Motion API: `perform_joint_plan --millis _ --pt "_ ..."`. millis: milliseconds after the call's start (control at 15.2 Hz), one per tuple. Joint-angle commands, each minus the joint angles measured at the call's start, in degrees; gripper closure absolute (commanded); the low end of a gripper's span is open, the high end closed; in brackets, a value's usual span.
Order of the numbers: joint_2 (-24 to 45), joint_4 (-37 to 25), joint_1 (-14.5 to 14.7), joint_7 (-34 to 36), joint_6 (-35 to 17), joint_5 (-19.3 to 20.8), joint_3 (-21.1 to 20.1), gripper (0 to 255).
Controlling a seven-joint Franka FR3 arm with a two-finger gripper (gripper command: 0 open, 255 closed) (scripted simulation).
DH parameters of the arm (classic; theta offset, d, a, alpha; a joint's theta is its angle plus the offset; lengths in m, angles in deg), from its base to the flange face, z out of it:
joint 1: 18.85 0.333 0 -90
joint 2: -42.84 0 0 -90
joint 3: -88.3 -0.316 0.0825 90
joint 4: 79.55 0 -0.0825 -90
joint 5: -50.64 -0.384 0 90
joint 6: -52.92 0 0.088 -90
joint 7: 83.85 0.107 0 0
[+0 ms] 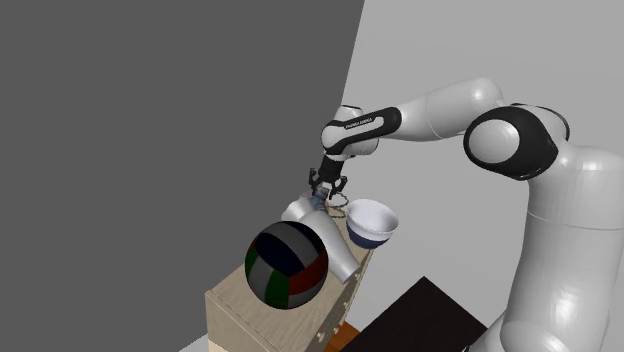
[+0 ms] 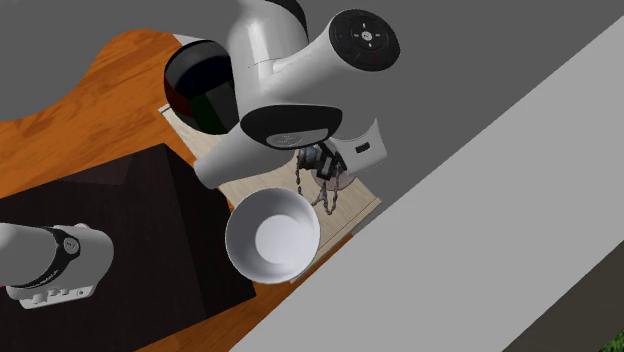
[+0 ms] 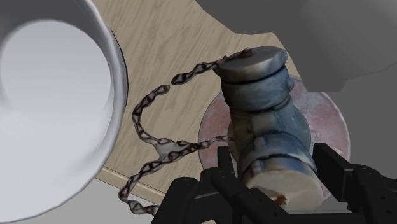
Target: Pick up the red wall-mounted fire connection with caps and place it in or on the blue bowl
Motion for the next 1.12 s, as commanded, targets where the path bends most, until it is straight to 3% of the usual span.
perform_joint_plan --millis 0,1056 --pt "0.04 -0.01 0.00 -0.02 -0.01 0.03 0.01 255" --pt "-4.93 -5.53 0.01 1.32 10.42 0.87 0.27 255"
